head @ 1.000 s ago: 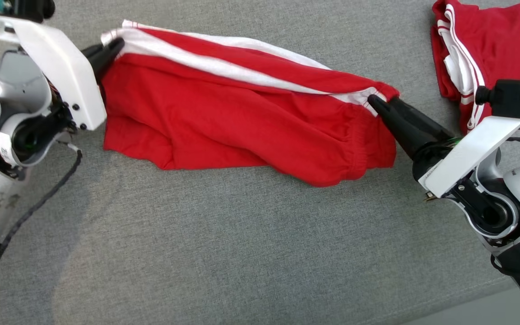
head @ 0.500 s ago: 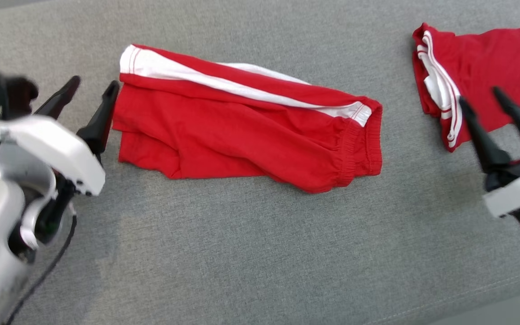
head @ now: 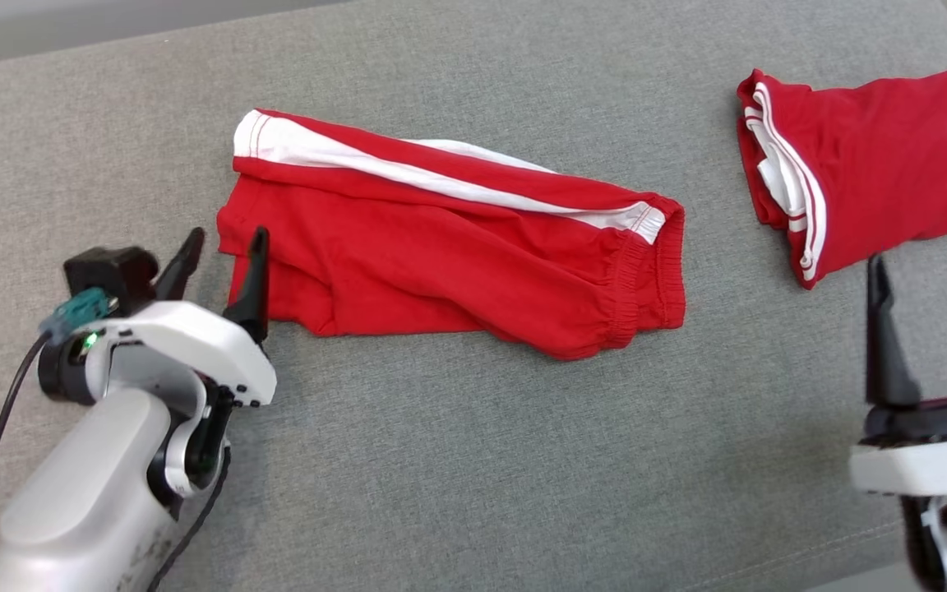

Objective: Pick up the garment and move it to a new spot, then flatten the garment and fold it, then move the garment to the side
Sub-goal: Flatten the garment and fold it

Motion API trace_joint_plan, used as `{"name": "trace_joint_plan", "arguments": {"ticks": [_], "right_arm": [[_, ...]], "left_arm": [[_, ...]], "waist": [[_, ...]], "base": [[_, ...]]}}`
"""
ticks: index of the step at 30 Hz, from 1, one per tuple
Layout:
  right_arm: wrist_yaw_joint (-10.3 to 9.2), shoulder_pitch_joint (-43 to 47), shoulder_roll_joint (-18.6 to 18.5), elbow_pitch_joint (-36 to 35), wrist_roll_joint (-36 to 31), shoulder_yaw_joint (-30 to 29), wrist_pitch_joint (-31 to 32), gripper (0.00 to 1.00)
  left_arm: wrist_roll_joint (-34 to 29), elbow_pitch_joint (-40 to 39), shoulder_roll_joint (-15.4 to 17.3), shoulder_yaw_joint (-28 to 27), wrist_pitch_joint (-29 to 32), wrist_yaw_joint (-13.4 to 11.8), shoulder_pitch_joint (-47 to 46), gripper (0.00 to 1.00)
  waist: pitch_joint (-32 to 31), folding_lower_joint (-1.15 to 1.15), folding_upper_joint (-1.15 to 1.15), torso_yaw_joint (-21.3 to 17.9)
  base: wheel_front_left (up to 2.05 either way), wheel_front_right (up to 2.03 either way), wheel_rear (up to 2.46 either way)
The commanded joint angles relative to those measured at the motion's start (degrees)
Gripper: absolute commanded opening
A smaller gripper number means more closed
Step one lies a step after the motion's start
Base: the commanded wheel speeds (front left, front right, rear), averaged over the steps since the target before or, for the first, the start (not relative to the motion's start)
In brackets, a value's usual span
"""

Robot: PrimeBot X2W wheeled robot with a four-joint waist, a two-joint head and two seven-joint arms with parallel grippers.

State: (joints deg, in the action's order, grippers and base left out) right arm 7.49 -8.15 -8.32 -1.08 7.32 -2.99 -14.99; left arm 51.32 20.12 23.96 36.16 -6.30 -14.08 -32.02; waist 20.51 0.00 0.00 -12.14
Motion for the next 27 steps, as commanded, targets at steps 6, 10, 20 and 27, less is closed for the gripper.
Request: {"name": "trace_joint_plan", "arguments": {"ticks": [6,10,20,27], "right_arm": [[0.0,2.01,2.35,0.88,-0.27,2.8,-0.25,1.0],[0.0,2.54,2.93,0.99,0.27,3.65,-0.26,1.0],[0.01,2.26,3.33,1.91,0.74,3.75,-0.27,1.0],[0.01,4.18,3.43,2.58,0.78,2.4,-0.27,1.0]], "left_arm": [[2.48,7.26,-1.46,1.88,8.31,2.28,-4.44,1.0],[3.37,9.49,-1.19,2.76,12.57,2.67,-5.57,1.0],[4.55,10.98,-2.2,4.91,17.12,6.37,-6.89,0.0],[3.84,6.39,-1.49,4.67,13.08,6.28,-3.17,0.0]], "waist": [[-0.68,0.0,0.0,-0.8],[-1.04,0.0,0.0,-1.29],[-1.17,0.0,0.0,-1.71],[-3.19,0.0,0.0,-0.32]], "base": [[0.0,0.0,0.0],[0.0,0.0,0.0],[0.0,0.0,0.0],[0.0,0.0,0.0]]}}
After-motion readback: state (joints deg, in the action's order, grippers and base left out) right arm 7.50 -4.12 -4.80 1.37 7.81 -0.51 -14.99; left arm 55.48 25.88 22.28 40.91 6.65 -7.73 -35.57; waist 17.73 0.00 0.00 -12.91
